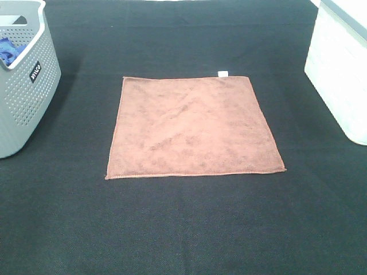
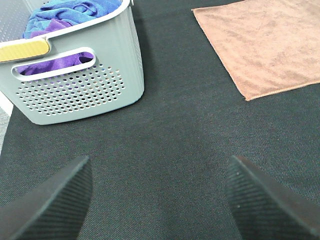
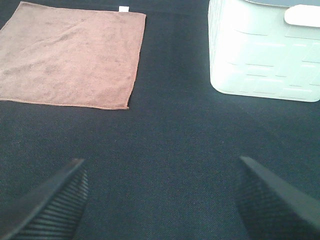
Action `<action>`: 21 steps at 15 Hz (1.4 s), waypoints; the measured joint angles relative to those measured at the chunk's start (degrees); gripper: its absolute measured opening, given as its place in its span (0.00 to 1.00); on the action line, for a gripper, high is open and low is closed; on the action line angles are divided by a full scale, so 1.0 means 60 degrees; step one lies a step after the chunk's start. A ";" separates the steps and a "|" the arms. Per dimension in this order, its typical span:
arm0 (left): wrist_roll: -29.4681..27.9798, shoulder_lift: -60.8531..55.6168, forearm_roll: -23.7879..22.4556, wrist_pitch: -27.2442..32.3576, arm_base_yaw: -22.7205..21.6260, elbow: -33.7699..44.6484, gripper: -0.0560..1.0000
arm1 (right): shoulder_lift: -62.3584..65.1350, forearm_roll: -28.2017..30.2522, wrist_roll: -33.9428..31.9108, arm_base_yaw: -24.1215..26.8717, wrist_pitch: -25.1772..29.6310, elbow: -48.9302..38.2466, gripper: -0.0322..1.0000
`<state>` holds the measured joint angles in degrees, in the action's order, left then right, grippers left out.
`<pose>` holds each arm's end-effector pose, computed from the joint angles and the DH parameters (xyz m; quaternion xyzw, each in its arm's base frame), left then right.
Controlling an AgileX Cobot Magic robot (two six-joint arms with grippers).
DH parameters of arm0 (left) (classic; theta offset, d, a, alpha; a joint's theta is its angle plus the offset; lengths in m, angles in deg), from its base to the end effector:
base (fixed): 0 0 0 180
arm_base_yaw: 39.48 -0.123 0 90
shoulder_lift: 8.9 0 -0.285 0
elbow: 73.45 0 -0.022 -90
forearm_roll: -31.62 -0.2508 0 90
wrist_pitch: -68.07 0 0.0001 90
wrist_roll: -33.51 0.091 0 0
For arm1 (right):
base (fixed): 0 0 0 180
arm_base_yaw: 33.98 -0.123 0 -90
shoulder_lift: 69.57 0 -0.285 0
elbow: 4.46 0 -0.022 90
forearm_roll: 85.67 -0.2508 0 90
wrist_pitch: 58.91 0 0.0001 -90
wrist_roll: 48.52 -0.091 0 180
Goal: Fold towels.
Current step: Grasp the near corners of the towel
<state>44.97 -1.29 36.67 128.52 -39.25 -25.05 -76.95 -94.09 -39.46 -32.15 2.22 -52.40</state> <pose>-0.0056 -0.0070 0.2788 0.0882 0.8448 0.0077 0.5278 -0.0076 0.0119 0.2805 -0.0572 0.8459 0.0232 0.5298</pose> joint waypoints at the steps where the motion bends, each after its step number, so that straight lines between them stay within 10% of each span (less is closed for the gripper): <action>1: 0.0000 0.0000 0.0000 0.0000 0.0000 0.0000 0.73 | 0.0000 0.0000 0.0000 0.0000 0.0000 0.0000 0.77; 21: 0.0000 0.0000 0.0000 0.0000 0.0000 0.0000 0.73 | 0.0000 0.0000 0.0000 0.0000 0.0000 0.0000 0.77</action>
<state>44.97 -1.29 36.67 128.52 -39.25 -25.05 -76.95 -94.09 -39.46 -32.15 2.22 -52.40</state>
